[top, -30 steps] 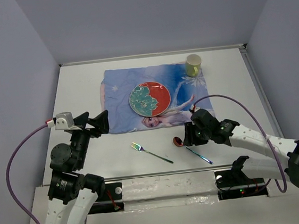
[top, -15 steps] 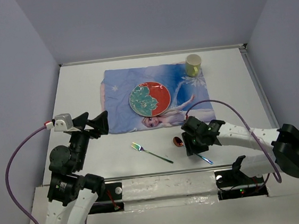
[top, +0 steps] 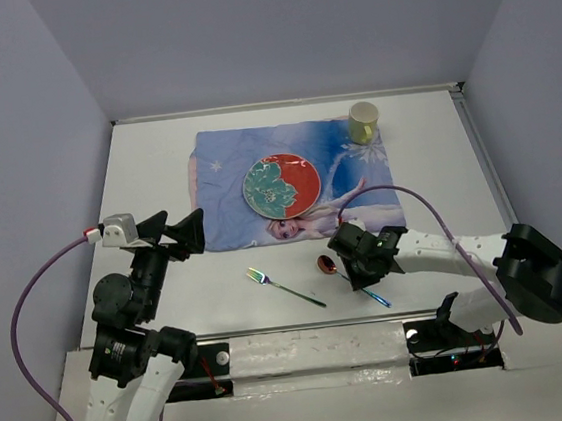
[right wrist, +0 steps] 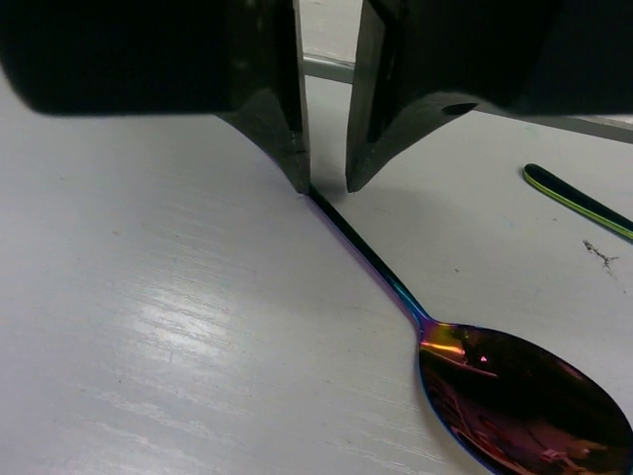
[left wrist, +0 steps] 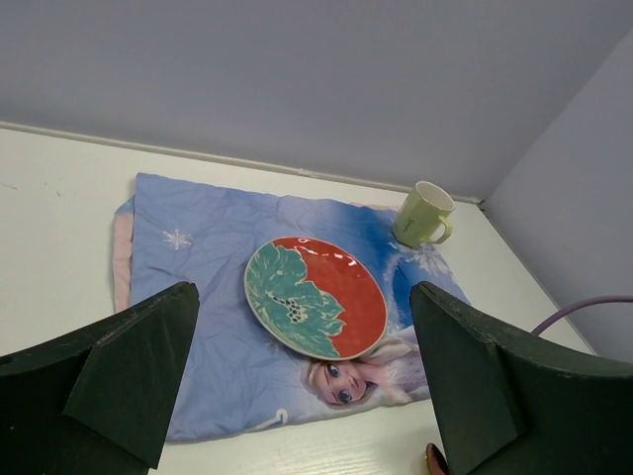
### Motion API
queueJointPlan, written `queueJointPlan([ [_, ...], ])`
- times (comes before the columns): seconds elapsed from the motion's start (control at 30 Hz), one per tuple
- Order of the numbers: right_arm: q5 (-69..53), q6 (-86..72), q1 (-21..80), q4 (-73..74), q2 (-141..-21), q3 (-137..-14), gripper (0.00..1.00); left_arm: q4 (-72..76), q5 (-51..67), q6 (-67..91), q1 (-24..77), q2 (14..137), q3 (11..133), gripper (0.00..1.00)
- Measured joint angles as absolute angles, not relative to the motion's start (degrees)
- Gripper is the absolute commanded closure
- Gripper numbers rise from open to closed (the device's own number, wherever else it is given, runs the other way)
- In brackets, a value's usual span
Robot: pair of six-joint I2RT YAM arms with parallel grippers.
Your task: Set the dinner table for one person
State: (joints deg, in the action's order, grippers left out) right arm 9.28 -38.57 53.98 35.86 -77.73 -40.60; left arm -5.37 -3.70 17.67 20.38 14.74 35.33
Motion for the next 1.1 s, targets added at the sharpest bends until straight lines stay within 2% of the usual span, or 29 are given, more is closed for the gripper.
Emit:
queueJointPlan([
  [0.23, 9.63, -37.6, 54.08, 35.44, -78.81, -41.5, 0.65, -5.37, -3.64, 17.67, 20.38, 14.44, 35.33, 0.01],
  [0.67, 10.17, -34.24, 54.08, 36.97, -80.01, -46.13, 0.69, -5.39, -3.62, 17.67, 20.38, 14.44, 35.33, 0.01],
  [0.83, 10.87, -33.56, 54.08, 37.67, -78.06, -47.2, 0.63, -5.37, -3.49, 17.67, 20.38, 14.44, 35.33, 0.01],
  [1.1, 10.55, -30.35, 54.08, 34.57, -83.5, -46.83, 0.62, -5.37, -3.42, 17.67, 20.38, 14.46, 35.33, 0.01],
])
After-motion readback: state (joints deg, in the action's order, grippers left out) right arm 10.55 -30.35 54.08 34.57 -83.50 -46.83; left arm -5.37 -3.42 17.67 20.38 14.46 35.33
